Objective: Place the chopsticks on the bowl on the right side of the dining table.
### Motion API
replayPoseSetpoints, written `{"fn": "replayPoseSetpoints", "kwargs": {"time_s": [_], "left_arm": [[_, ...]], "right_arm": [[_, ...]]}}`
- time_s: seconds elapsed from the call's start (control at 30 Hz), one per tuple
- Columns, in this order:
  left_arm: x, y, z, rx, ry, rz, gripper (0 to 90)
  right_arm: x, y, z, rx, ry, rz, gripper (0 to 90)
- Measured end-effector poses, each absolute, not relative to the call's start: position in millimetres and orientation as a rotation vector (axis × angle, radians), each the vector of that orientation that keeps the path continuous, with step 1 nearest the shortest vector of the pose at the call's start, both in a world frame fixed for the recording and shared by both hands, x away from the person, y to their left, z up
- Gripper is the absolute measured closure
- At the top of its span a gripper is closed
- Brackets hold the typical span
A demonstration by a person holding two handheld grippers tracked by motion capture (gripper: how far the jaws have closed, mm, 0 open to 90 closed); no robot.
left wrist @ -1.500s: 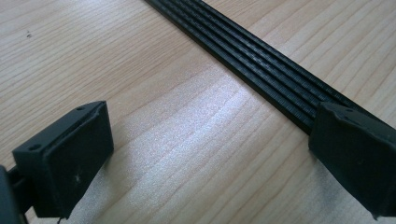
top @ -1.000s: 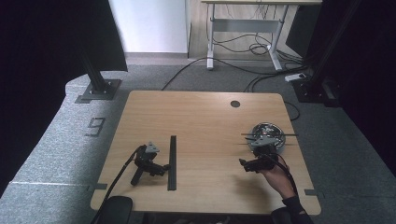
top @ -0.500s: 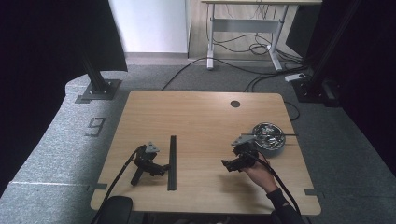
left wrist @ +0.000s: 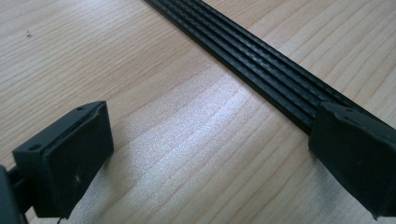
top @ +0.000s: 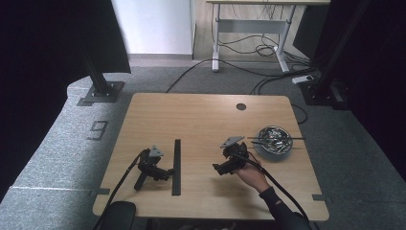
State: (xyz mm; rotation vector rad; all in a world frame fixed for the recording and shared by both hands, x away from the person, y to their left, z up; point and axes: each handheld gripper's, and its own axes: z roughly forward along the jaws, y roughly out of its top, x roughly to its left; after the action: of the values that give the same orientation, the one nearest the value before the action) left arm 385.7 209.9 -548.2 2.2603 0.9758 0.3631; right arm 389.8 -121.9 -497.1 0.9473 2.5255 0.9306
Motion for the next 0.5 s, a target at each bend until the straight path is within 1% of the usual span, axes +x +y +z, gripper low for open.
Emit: {"fn": "replayPoseSetpoints", "kwargs": {"time_s": [0.5], "left_arm": [[385.8, 209.9, -548.2, 2.261, 0.976, 0.361, 0.0]], "right_arm": [[397.8, -77.8, -497.4, 0.851, 2.571, 0.912, 0.0]]}}
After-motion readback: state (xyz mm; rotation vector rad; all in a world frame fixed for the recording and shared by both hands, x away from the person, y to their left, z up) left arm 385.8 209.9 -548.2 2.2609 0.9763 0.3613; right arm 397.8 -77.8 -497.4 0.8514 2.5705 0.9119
